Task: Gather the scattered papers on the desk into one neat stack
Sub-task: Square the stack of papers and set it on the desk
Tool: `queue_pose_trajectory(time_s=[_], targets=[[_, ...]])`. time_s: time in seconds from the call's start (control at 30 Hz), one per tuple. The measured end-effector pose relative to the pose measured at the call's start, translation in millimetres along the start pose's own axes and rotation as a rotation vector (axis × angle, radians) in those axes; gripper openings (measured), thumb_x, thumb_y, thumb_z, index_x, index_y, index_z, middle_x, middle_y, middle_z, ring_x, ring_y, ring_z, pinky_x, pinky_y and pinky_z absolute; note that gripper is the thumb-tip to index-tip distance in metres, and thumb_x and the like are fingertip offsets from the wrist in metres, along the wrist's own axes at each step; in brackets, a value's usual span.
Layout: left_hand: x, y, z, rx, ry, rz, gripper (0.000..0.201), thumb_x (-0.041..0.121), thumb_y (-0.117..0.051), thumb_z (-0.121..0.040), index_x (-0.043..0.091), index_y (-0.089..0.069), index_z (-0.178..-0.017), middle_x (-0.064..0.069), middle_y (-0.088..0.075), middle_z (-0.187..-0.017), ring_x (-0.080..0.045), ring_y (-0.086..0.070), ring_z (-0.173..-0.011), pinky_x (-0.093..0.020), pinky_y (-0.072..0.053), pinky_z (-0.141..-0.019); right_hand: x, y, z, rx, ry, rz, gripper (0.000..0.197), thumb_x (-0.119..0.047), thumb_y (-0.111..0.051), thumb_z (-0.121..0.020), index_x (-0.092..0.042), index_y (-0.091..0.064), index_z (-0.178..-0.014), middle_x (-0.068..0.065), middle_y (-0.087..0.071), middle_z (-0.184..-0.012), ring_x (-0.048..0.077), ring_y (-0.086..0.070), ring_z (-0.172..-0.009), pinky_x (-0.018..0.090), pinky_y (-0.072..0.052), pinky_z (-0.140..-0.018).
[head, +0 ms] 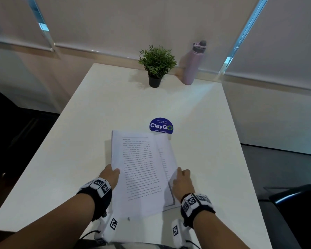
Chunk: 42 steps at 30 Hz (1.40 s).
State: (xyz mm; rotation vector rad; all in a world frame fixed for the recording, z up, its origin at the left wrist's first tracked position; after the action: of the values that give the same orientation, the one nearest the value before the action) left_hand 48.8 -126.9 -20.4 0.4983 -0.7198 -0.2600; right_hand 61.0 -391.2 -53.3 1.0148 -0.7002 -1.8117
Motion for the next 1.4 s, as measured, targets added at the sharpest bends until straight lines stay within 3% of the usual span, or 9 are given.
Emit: queue_pose_trajectory(time_s=[0.07,0.13,0.23,0.3,0.5,1.03,1.17,1.27,1.4], targets=[[-6,3,-3,0.009,0.035,-0.026,0.042,0.017,-0.037,-0.095,-0.004,-0.038,-0.132,-0.024,-0.05,-0.131,-0.036,-0.052,-0.114,-0.032,-0.04,-0.083,-23,-11,4,0.058,0.106,-0.04,0.039,0.0,-0.035,-0.091,-0.001,-0.047,-0.127,0.018,-0.047,-0.125,0.012,-0.037,-0.07,0.026,-0.045,-0.077],[-11,6,-4,0.013,0.013,-0.024,0.042,0.016,-0.037,-0.095,-0.003,-0.038,-0.133,-0.023,-0.051,-0.131,-0.036,-0.053,-0.114,-0.031,-0.04,-0.084,-42,-18,11,0.037,0.164,-0.077,0.042,0.008,-0.027,-0.086,-0.003,-0.064,-0.104,0.017,-0.059,-0.114,0.021,-0.042,-0.077,0.024,-0.04,-0.068],[-16,12,2,0.011,-0.043,0.023,0.041,0.012,-0.039,-0.095,0.001,-0.038,-0.135,-0.02,-0.051,-0.133,-0.034,-0.052,-0.117,-0.03,-0.04,-0.092,-57,-25,23,-0.131,0.139,-0.137,0.046,0.0,-0.032,-0.095,-0.003,-0.034,-0.142,0.016,-0.044,-0.139,0.029,-0.044,-0.126,0.025,-0.034,-0.102],[-15,20,8,0.049,-0.112,0.07,0.04,0.009,-0.041,-0.095,0.004,-0.04,-0.134,-0.018,-0.053,-0.133,-0.033,-0.053,-0.117,-0.032,-0.04,-0.095,-59,-21,22,-0.167,0.063,-0.331,0.05,-0.001,-0.036,-0.092,-0.007,-0.033,-0.142,0.011,-0.048,-0.138,0.026,-0.047,-0.128,0.026,-0.033,-0.109],[22,51,36,0.119,-0.378,0.335,0.061,0.0,-0.049,-0.089,0.03,-0.024,-0.135,0.0,-0.061,-0.106,-0.02,-0.057,-0.097,-0.032,-0.04,-0.088,-82,40,22,0.004,0.08,-0.756,0.039,-0.004,-0.044,-0.088,-0.016,-0.045,-0.125,0.006,-0.06,-0.116,0.027,-0.057,-0.111,0.04,-0.047,-0.099],[37,70,41,0.129,-0.525,0.421,0.038,0.004,-0.061,-0.084,0.025,-0.047,-0.113,0.008,-0.061,-0.094,-0.021,-0.057,-0.096,-0.03,-0.041,-0.083,-115,81,59,0.277,0.412,-0.976,0.046,-0.005,-0.05,-0.089,-0.04,-0.044,-0.119,-0.006,-0.062,-0.112,0.02,-0.058,-0.108,0.04,-0.051,-0.094],[49,79,54,0.163,-0.601,0.546,0.042,0.005,-0.071,-0.077,0.029,-0.052,-0.105,0.015,-0.061,-0.093,0.0,-0.06,-0.085,-0.021,-0.045,-0.077,-126,112,72,0.433,0.676,-0.951,0.08,0.008,-0.047,-0.084,-0.055,-0.03,-0.131,-0.006,-0.05,-0.132,0.011,-0.051,-0.121,0.026,-0.042,-0.103],[59,86,66,0.169,-0.663,0.589,0.037,0.006,-0.07,-0.078,0.037,-0.053,-0.089,0.016,-0.062,-0.088,0.015,-0.06,-0.071,-0.008,-0.048,-0.066,-133,127,76,0.635,0.843,-0.63,0.08,0.016,-0.044,-0.075,-0.026,-0.036,-0.143,-0.003,-0.047,-0.118,-0.006,-0.045,-0.114,0.006,-0.035,-0.097],[63,90,73,0.149,-0.697,0.599,0.028,0.009,-0.069,-0.08,0.032,-0.053,-0.085,0.012,-0.062,-0.082,0.015,-0.058,-0.062,-0.01,-0.048,-0.062,-132,126,80,0.75,0.908,-0.558,0.063,0.023,-0.046,-0.071,-0.003,-0.056,-0.127,-0.003,-0.047,-0.117,-0.001,-0.047,-0.116,0.012,-0.039,-0.098]])
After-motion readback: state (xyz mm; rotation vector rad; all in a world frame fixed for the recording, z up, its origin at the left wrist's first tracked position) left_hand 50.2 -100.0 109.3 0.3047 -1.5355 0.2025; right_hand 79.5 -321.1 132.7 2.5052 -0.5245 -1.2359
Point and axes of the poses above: each hand's wrist, its own z-axis away from the middle knuckle, its own y-axis out of the back of the hand, x = y × z, the point moved 3 cm from there along -z, towards the middle knuckle
